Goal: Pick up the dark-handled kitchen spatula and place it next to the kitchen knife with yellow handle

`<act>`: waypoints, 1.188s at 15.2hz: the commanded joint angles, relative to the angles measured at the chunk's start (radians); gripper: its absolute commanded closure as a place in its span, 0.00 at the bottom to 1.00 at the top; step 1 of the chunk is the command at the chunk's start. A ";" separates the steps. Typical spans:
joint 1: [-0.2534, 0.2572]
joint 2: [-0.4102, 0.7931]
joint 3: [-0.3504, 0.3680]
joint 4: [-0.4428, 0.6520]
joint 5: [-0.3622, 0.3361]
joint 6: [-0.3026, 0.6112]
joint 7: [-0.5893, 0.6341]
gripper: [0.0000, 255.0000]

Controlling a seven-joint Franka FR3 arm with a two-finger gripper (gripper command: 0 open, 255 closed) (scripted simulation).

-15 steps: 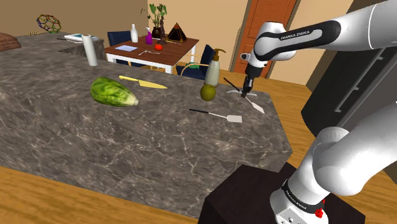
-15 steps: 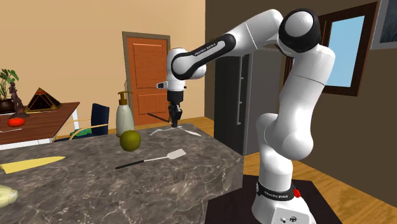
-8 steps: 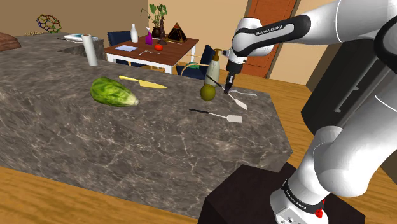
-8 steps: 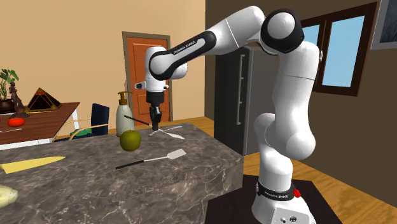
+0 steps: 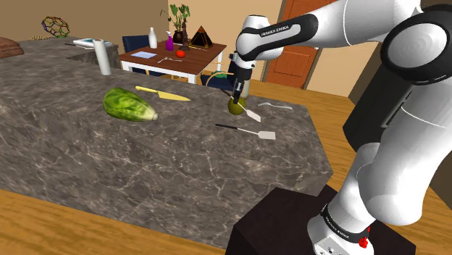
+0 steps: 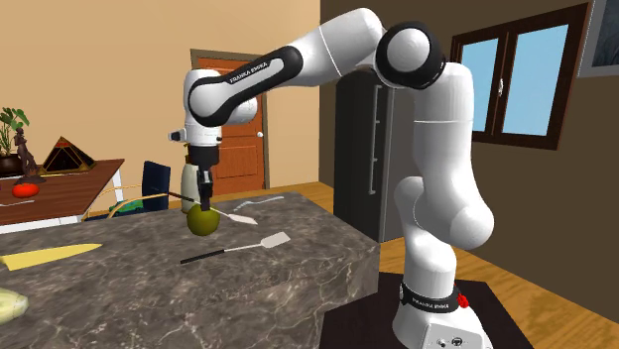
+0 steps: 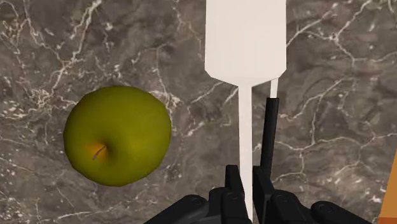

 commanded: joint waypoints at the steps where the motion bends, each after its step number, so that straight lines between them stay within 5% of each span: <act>1: 0.014 0.061 0.016 0.068 0.025 -0.012 0.022 1.00; 8: 0.031 0.288 0.060 0.367 0.097 -0.095 0.083 1.00; 15: 0.012 0.556 0.102 0.780 0.151 -0.241 0.155 1.00; 18: 0.016 0.557 0.103 0.740 0.153 -0.201 0.151 1.00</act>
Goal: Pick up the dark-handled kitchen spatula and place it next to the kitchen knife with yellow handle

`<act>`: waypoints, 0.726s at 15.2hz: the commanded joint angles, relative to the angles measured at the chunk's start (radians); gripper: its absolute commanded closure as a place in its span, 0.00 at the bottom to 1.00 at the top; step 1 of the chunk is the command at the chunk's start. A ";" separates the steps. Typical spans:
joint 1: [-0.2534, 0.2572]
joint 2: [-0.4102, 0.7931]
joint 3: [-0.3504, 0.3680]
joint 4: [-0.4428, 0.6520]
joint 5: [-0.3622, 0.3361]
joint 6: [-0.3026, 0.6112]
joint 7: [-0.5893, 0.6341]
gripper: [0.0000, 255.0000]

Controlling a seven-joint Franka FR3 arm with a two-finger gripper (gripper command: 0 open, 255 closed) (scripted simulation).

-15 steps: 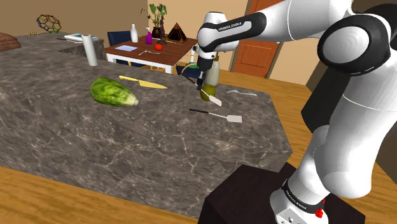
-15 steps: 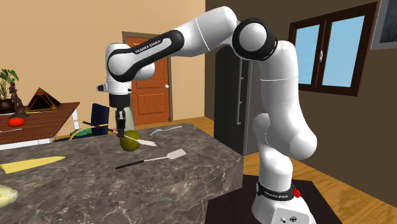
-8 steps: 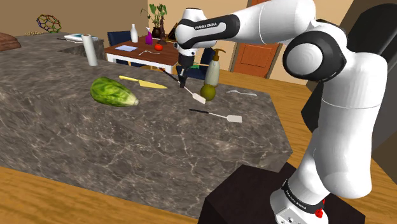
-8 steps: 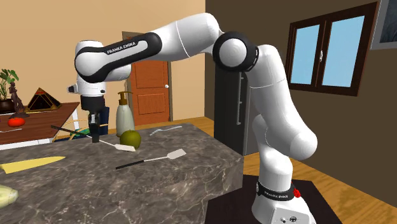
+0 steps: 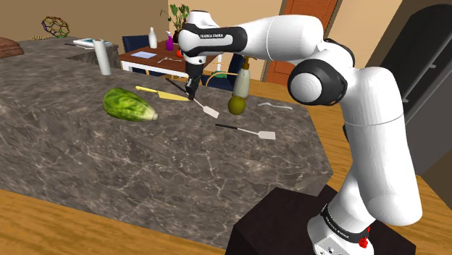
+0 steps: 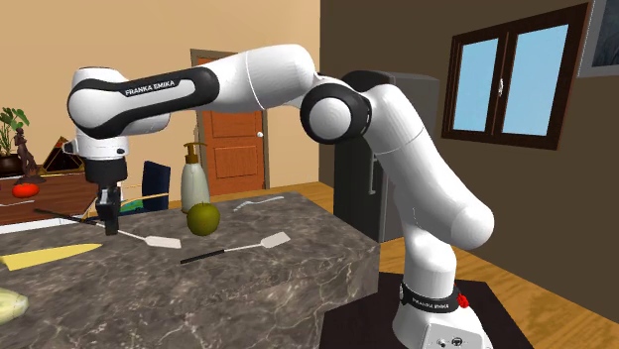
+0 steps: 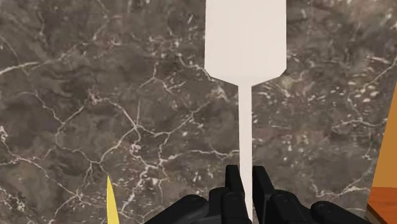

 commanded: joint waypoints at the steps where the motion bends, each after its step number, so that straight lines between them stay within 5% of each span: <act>1: 0.001 0.005 0.001 -0.016 0.002 0.021 -0.002 1.00; 11: 0.008 0.028 0.008 -0.114 0.014 0.141 -0.015 1.00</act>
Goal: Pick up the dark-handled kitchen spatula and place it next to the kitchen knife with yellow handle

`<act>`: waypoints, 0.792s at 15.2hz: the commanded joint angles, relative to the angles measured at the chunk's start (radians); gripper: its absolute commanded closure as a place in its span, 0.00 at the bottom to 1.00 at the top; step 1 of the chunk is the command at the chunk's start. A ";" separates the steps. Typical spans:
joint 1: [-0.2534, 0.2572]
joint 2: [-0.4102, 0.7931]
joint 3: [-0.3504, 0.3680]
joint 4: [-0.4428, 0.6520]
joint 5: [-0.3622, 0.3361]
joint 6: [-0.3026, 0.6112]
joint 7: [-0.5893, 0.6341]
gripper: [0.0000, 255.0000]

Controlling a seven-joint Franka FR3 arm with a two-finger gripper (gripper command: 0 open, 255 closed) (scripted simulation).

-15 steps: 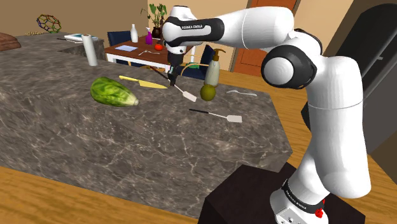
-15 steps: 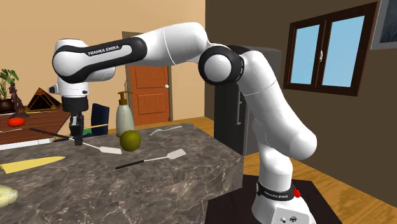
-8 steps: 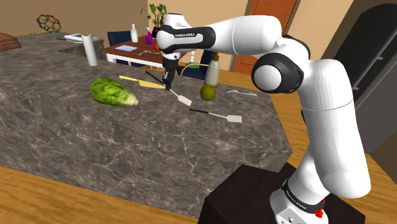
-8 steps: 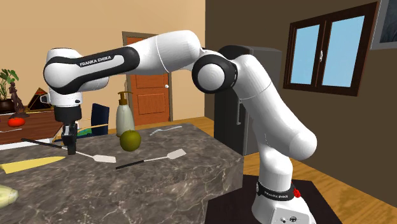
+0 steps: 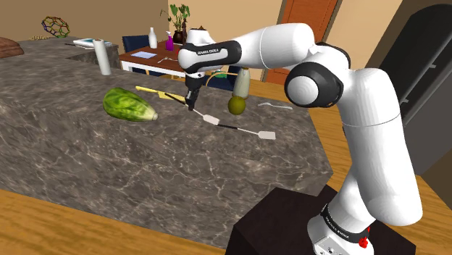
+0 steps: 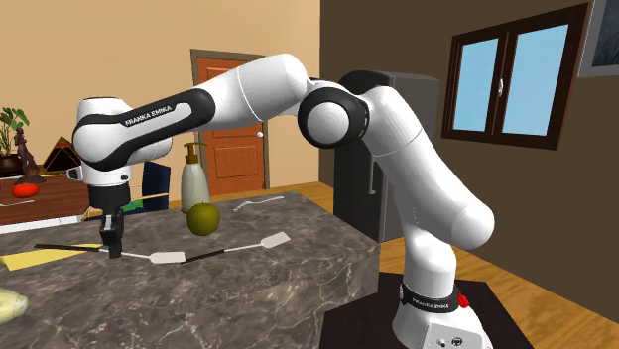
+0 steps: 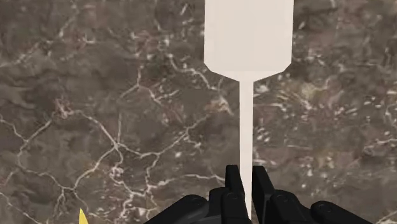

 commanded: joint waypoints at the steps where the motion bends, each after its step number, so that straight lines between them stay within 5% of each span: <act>1: 0.001 0.005 0.002 -0.018 0.003 0.024 -0.003 1.00; 12: 0.001 0.025 0.006 -0.050 0.011 0.074 -0.010 1.00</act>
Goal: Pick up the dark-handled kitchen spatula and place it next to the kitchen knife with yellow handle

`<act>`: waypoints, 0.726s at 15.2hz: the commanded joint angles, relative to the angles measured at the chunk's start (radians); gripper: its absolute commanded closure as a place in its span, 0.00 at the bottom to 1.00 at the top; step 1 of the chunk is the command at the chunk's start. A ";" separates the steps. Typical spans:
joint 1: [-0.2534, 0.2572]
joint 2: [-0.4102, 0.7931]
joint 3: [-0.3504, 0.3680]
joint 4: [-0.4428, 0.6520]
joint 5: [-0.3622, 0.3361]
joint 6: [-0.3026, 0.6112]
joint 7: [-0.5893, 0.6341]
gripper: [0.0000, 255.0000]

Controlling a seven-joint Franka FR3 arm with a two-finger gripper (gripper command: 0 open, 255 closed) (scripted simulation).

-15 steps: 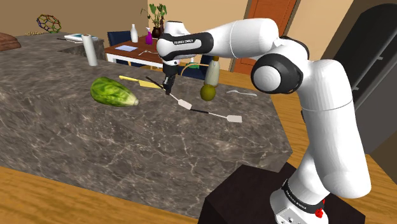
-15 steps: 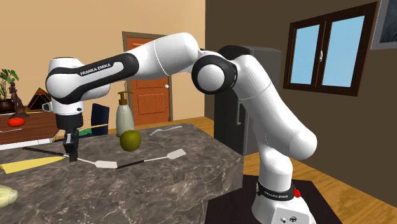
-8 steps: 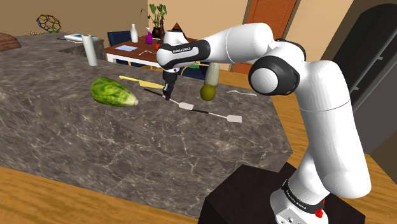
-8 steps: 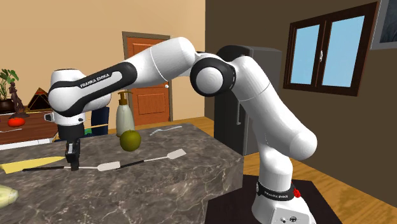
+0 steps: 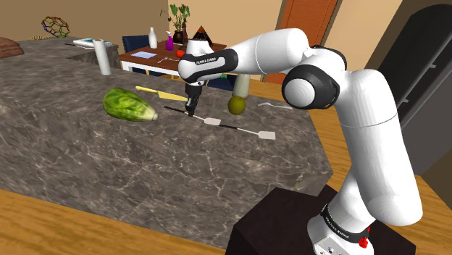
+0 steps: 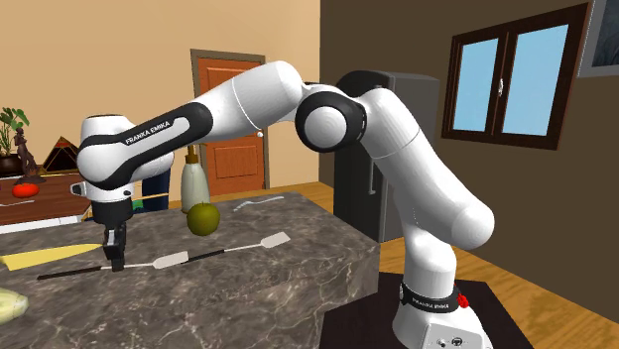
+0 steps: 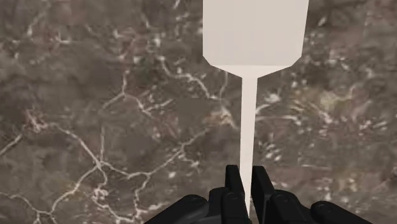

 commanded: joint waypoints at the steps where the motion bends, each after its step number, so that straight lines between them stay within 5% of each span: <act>1: 0.000 0.000 0.000 0.000 0.000 0.000 0.000 1.00; 2: 0.000 0.000 0.000 0.000 0.000 0.000 0.000 0.00; 7: 0.000 0.000 0.000 0.000 0.000 0.000 0.000 0.00; 11: 0.000 -0.046 -0.010 0.053 -0.016 -0.098 0.011 0.00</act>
